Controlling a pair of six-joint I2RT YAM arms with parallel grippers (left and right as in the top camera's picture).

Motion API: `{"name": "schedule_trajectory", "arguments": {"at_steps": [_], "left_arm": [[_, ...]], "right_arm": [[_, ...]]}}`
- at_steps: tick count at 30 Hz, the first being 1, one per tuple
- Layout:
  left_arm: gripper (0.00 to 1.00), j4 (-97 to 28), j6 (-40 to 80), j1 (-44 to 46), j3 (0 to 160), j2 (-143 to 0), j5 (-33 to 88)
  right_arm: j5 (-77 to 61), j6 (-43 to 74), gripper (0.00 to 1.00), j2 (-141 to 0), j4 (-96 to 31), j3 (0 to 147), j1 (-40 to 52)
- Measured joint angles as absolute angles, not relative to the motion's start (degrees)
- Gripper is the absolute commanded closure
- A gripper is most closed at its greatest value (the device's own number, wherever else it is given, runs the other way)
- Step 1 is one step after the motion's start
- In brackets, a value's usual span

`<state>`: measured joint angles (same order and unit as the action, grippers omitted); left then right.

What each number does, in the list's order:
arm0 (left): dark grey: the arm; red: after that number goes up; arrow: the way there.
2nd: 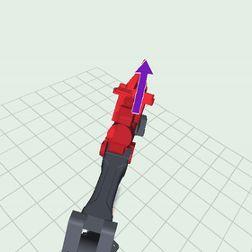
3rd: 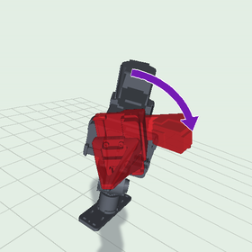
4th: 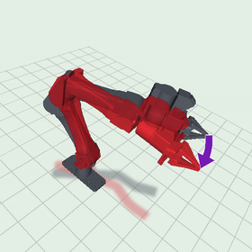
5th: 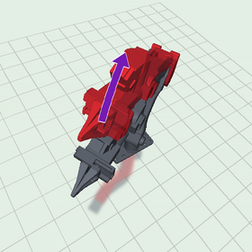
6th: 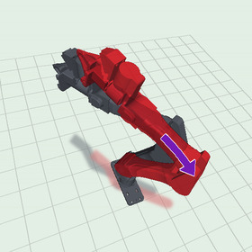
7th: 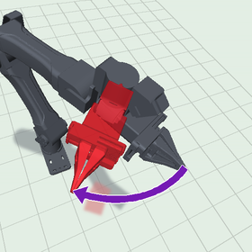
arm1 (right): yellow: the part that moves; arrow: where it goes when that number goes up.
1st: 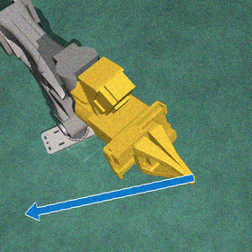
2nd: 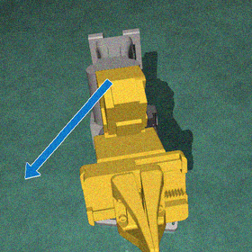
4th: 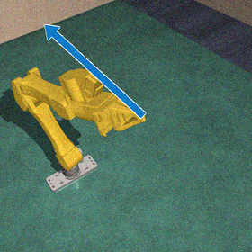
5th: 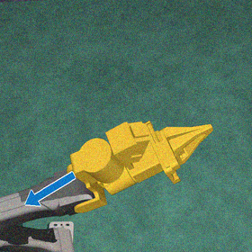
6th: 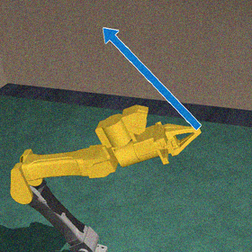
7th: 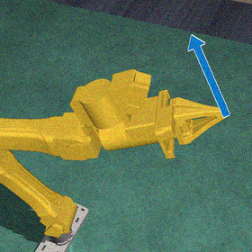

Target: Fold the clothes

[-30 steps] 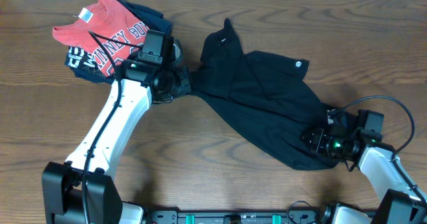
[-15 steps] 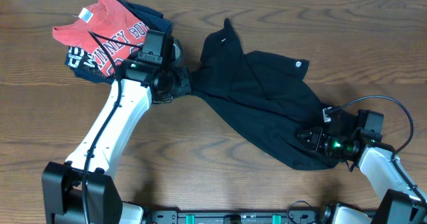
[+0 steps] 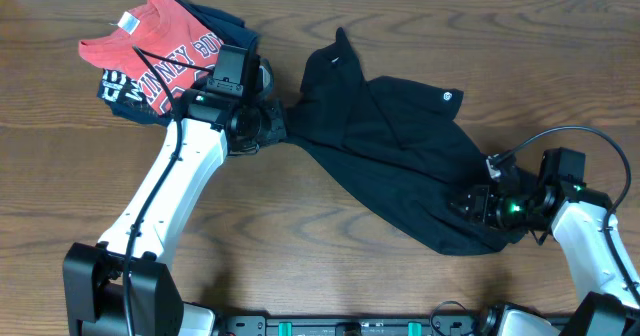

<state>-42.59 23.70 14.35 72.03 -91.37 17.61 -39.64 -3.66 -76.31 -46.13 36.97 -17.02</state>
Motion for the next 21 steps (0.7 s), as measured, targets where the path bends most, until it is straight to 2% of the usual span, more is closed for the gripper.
{"name": "schedule_trajectory", "arguments": {"at_steps": [5, 11, 21], "left_arm": [[0.88, -42.6, 23.7, 14.3, 72.0, -91.4, 17.6], [0.87, -42.6, 23.7, 14.3, 72.0, -91.4, 17.6], [0.87, -42.6, 23.7, 14.3, 72.0, -91.4, 17.6]], "right_arm": [[-31.9, -0.7, 0.52, -76.2, -48.5, 36.6, -17.0], [-27.5, 2.7, 0.49, -76.2, -44.8, 32.6, -17.0], [-34.1, 2.5, 0.48, -76.2, -38.7, 29.2, -17.0]]}}
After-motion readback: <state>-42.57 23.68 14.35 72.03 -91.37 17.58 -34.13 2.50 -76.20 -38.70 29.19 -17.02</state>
